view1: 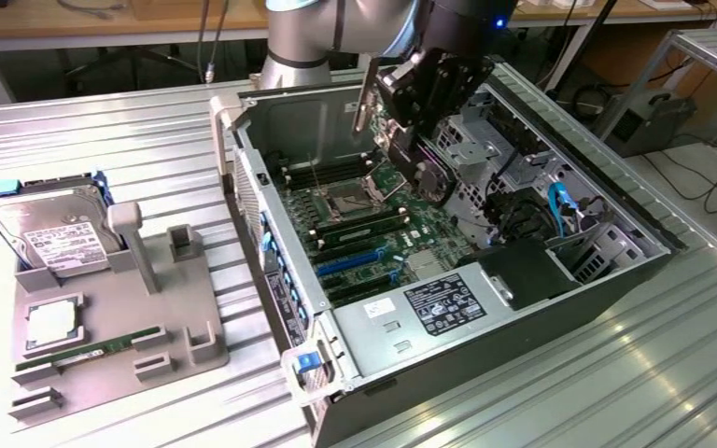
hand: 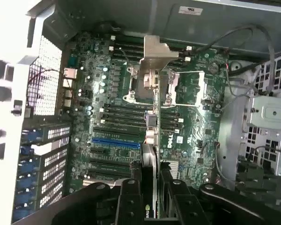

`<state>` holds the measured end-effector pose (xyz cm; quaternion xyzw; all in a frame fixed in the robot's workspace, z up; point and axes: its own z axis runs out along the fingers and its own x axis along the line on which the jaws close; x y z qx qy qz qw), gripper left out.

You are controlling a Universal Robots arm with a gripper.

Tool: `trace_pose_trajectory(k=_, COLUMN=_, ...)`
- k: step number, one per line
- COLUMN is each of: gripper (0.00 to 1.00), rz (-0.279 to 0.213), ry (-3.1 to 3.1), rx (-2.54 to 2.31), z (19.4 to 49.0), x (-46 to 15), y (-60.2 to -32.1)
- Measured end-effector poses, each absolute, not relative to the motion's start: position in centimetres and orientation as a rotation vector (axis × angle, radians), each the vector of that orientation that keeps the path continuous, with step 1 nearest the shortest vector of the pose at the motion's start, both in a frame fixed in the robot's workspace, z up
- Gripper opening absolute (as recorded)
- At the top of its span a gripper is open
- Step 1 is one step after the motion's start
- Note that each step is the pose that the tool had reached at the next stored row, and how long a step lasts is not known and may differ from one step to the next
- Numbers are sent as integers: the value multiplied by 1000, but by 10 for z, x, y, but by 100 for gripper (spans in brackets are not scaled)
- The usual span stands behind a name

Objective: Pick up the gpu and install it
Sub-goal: 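Insert the gpu into the slot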

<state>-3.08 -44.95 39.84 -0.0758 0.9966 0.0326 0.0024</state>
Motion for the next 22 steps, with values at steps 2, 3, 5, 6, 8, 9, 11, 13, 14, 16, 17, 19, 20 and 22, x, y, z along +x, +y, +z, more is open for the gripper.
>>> trace_pose_trajectory(k=2, gripper=26, rz=103, ry=3113, rx=-401, z=396, x=-31, y=-449)
trace_pose_trajectory(k=3, gripper=26, rz=103, ry=3109, rx=-431, z=396, x=-31, y=-449)
trace_pose_trajectory(k=5, gripper=26, rz=103, ry=3102, rx=-487, z=395, x=-31, y=-449)
trace_pose_trajectory(k=6, gripper=26, rz=103, ry=3098, rx=-518, z=395, x=-31, y=-449)
trace_pose_trajectory(k=8, gripper=26, rz=103, ry=3083, rx=-609, z=394, x=-31, y=-449)
trace_pose_trajectory(k=9, gripper=26, rz=103, ry=3077, rx=-646, z=393, x=-31, y=-449)
trace_pose_trajectory(k=11, gripper=26, rz=102, ry=3066, rx=-700, z=393, x=-31, y=-449)
trace_pose_trajectory(k=13, gripper=26, rz=102, ry=3053, rx=-758, z=392, x=-31, y=-449)
trace_pose_trajectory(k=14, gripper=26, rz=102, ry=3047, rx=-785, z=392, x=-31, y=-449)
trace_pose_trajectory(k=16, gripper=26, rz=102, ry=3033, rx=-841, z=391, x=-31, y=-449)
trace_pose_trajectory(k=17, gripper=26, rz=102, ry=3026, rx=-868, z=391, x=-31, y=-449)
trace_pose_trajectory(k=19, gripper=26, rz=102, ry=3010, rx=-929, z=390, x=-31, y=-449)
trace_pose_trajectory(k=20, gripper=26, rz=102, ry=3000, rx=-961, z=389, x=-31, y=-449)
trace_pose_trajectory(k=22, gripper=26, rz=101, ry=2974, rx=-1044, z=388, x=-31, y=-449)
